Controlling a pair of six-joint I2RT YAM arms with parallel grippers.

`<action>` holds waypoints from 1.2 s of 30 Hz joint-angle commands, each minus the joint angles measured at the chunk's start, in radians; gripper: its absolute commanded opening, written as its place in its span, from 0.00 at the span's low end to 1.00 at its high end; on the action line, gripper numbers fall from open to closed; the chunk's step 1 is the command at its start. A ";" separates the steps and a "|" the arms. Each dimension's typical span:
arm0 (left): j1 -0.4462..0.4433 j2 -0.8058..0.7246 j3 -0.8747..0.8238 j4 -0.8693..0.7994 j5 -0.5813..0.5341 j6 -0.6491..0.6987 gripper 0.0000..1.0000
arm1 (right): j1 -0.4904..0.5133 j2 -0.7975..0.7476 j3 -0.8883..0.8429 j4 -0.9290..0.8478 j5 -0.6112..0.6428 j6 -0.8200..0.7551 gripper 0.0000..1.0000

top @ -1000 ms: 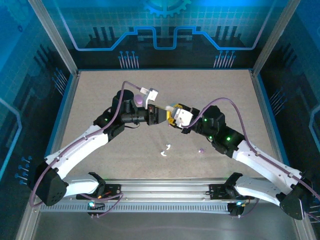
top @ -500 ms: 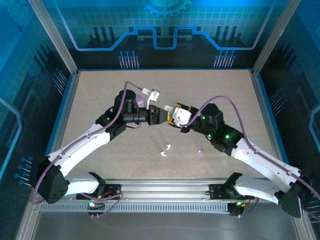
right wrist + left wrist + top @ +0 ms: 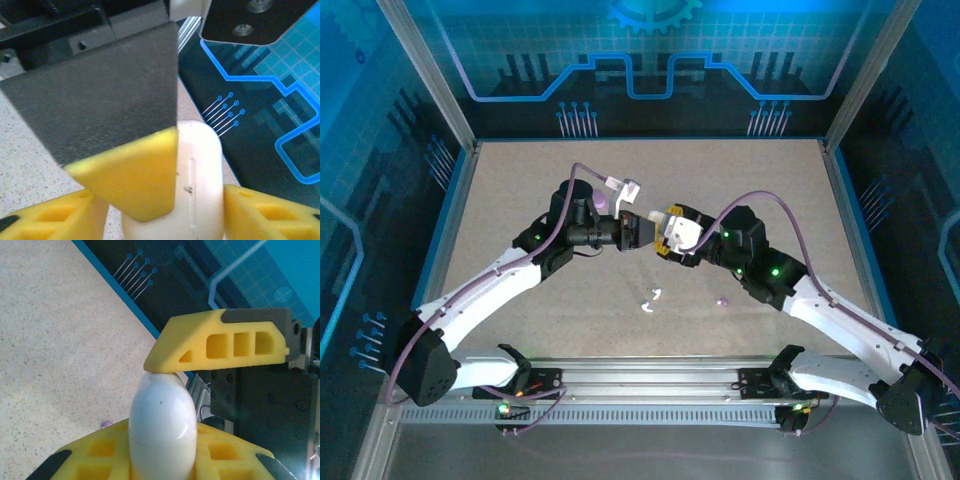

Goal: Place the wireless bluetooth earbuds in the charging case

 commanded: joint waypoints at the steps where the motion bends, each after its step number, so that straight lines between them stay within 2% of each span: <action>1: -0.005 -0.070 -0.061 0.130 -0.056 0.048 0.15 | -0.048 -0.041 0.075 -0.059 -0.085 0.209 0.68; 3: -0.005 -0.113 -0.134 0.249 -0.101 0.084 0.14 | -0.121 -0.035 0.127 -0.130 -0.187 0.378 0.68; 7: -0.007 -0.174 -0.342 0.649 -0.187 0.179 0.14 | -0.258 0.034 0.261 -0.283 -0.389 0.715 0.69; 10: -0.009 -0.160 -0.424 0.855 -0.218 0.235 0.14 | -0.271 0.108 0.365 -0.414 -0.515 0.811 0.70; 14: -0.012 -0.123 -0.430 0.921 -0.200 0.258 0.19 | -0.258 0.180 0.416 -0.446 -0.651 0.879 0.70; 19: -0.017 -0.101 -0.452 0.995 -0.197 0.268 0.20 | -0.242 0.219 0.434 -0.483 -0.619 0.858 0.70; 30: -0.020 -0.117 -0.458 0.990 -0.165 0.289 0.21 | -0.223 0.286 0.482 -0.482 -0.634 0.890 0.70; 36: -0.024 -0.118 -0.460 0.994 -0.133 0.288 0.22 | -0.223 0.298 0.493 -0.477 -0.589 0.909 0.69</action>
